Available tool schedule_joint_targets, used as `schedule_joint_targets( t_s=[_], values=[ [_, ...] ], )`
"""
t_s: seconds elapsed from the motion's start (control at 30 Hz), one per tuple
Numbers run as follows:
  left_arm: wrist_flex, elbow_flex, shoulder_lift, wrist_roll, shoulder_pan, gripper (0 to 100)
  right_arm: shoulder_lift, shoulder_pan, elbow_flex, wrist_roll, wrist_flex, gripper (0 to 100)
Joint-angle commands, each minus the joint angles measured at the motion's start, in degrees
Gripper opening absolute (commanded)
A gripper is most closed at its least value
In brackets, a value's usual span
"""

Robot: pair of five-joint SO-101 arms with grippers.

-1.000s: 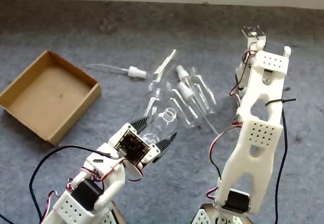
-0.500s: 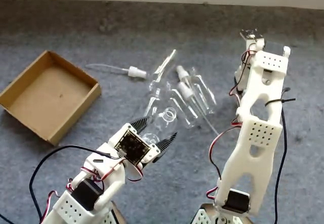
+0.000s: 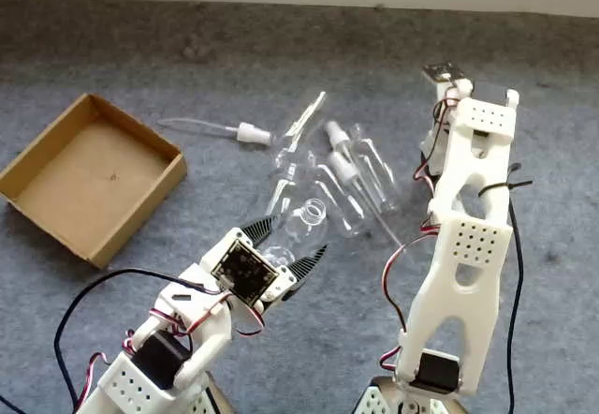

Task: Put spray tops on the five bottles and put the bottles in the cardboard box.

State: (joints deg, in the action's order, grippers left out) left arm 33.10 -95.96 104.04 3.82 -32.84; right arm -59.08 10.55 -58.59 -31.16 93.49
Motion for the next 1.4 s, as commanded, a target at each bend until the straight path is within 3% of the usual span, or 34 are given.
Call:
schedule_joint_targets(
  t_s=[0.0,0.23,0.6,0.73,0.87,1.03,1.37],
  values=[
    [0.0,-1.2,0.7,-0.4,-0.7,9,0.5,0.3,-2.3,-0.6,-0.7,18.3],
    [0.0,-1.2,0.7,-0.4,-0.7,9,0.5,0.4,-6.6,-0.6,-0.7,8.7],
    [-0.4,-1.2,0.7,-0.4,-0.8,9,0.5,2.0,-38.4,-0.4,7.7,8.4],
    [-0.4,-1.2,0.7,-0.5,-0.8,9,0.7,2.2,-43.0,6.7,7.8,8.4],
    [-0.4,-1.2,0.7,-0.6,-0.8,9,3.5,2.4,-42.2,13.0,7.8,8.4],
    [-5.2,-1.2,0.8,-0.6,-0.3,9,12.2,2.4,-37.8,14.5,7.9,8.4],
    [-5.1,0.8,0.8,-0.5,-0.3,9,41.8,-1.1,-3.6,14.5,7.8,8.5]
  ],
)
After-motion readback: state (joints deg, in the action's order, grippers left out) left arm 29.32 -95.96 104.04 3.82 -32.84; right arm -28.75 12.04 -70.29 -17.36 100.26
